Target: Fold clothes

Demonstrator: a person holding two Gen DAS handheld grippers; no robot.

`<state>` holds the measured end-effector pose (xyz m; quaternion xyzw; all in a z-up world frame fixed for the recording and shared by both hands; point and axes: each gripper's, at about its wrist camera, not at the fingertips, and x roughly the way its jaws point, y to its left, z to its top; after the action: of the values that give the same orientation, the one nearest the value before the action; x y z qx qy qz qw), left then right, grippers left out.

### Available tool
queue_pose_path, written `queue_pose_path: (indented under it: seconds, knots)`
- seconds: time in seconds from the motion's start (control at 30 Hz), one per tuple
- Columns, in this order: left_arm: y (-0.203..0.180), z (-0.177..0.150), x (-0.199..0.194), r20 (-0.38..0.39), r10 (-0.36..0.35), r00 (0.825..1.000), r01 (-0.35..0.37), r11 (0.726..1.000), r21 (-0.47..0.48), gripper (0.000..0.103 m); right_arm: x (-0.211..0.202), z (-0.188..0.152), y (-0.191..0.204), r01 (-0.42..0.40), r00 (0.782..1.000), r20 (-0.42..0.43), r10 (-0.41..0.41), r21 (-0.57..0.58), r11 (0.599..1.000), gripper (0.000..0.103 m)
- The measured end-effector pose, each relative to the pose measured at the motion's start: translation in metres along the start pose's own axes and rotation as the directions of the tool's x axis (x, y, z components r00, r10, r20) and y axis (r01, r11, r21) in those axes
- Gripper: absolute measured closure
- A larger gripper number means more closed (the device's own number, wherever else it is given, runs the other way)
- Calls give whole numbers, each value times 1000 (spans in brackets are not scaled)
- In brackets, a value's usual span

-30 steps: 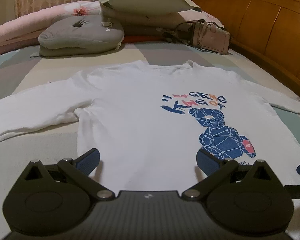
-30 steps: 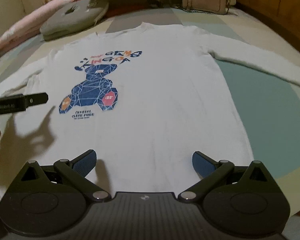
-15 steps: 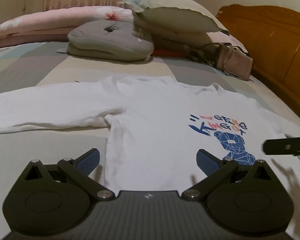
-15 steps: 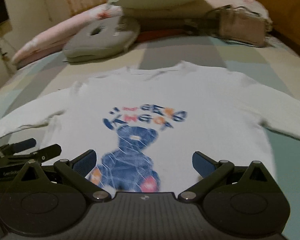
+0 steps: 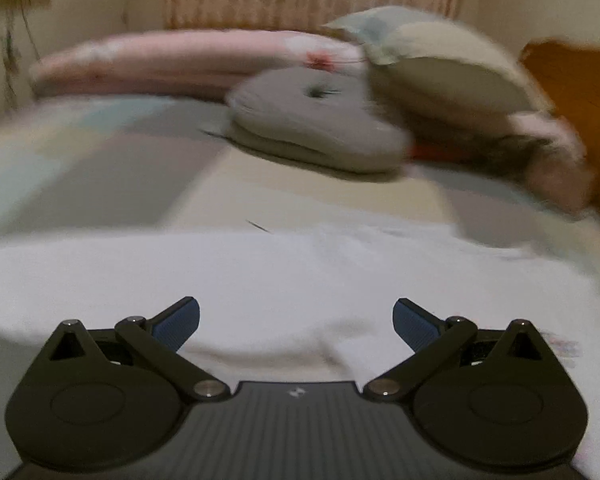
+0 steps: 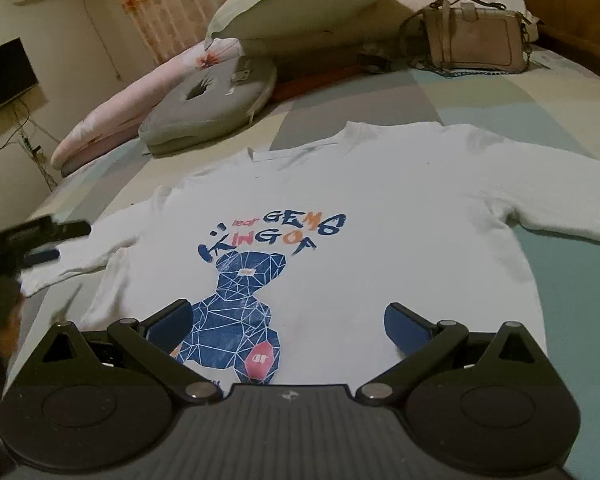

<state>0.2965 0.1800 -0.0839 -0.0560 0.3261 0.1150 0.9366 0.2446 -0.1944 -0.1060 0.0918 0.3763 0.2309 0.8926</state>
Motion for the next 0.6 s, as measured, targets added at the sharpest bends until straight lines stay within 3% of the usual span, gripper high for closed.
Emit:
queue_pose_path:
  seconds: [0.1, 0.17, 0.27, 0.33, 0.47, 0.6]
  knots:
    - [7, 4, 32, -31, 86, 996, -84, 994, 66, 1, 0, -1, 2, -2, 1000, -7, 1, -11, 1000, 0]
    - [13, -5, 53, -110, 128, 986, -121, 990, 71, 1, 1, -1, 4, -3, 1000, -12, 2, -19, 1000, 0]
    - [26, -26, 50, -111, 100, 989, -98, 995, 19, 1, 1, -2, 7, -1, 1000, -14, 0, -37, 999, 0]
    - [27, -26, 42, -120, 96, 988, -93, 995, 31, 0, 0, -2, 7, -2, 1000, -15, 1, -41, 999, 0]
    - [16, 4, 32, -156, 101, 983, -93, 994, 57, 1, -1, -2, 8, -3, 1000, -15, 3, -49, 999, 0]
    - [-21, 43, 39, -140, 48, 989, -30, 991, 127, 1, -1, -2, 8, -5, 1000, -15, 4, -57, 998, 0]
